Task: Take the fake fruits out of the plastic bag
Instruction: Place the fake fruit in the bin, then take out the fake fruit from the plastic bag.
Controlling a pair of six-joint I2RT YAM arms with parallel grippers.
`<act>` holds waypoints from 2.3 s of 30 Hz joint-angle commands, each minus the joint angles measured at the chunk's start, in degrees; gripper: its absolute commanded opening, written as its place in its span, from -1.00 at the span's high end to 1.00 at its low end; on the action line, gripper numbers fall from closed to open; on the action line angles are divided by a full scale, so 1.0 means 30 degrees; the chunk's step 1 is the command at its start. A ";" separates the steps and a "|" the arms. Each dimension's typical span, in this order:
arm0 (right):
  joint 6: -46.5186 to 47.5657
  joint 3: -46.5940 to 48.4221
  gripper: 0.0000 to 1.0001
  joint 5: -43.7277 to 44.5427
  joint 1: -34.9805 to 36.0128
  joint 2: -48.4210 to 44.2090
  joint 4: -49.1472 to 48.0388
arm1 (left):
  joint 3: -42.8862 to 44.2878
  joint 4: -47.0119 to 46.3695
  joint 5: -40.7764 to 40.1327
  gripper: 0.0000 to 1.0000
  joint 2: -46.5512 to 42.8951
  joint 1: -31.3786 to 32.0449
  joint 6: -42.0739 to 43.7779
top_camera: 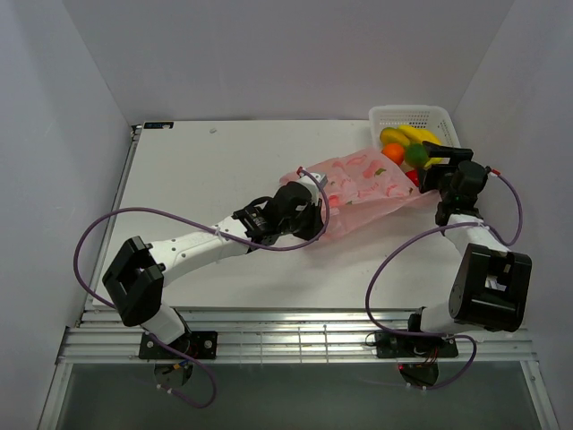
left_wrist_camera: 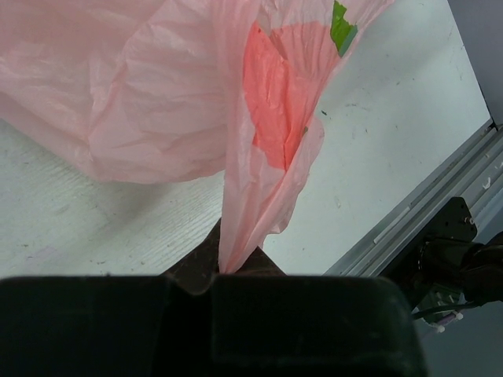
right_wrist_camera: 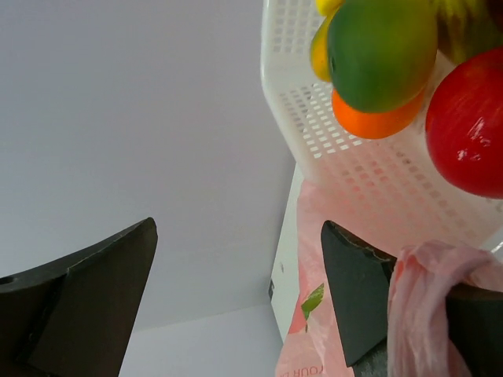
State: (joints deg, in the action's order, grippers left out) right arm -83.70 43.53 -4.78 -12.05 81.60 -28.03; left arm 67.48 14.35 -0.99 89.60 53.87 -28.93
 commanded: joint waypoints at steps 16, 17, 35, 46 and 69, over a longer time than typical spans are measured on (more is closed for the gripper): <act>-0.0751 -0.4280 -0.80 -1.0564 0.2433 -0.7038 -0.3138 | -0.0023 -0.0065 -0.2360 1.00 -0.1565 -0.0026 -0.1138; -0.1013 -0.5068 -0.80 -1.0856 0.2465 -0.7799 -0.2818 | -0.0082 -0.0095 -0.2538 1.00 -0.1654 -0.0026 -0.1255; 2.0075 0.3480 -0.80 -0.7142 0.8290 -1.1939 1.6256 | -0.0522 0.1193 -0.4679 1.00 -0.5930 -0.0026 -0.2340; 2.1018 0.2193 -0.80 -0.1750 1.5473 -1.0209 1.5648 | -0.0463 0.2043 -0.3039 1.00 -0.5844 0.0004 -0.2926; 1.8625 -0.2760 -0.80 0.3908 1.5502 -0.4646 0.3379 | -0.2601 0.2629 0.1415 1.00 -0.7484 0.0296 -0.3423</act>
State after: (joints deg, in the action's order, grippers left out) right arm -33.41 37.63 5.13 34.15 64.86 -1.02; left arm 60.82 22.22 0.34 69.30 54.33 -38.28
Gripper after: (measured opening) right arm 0.900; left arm 0.030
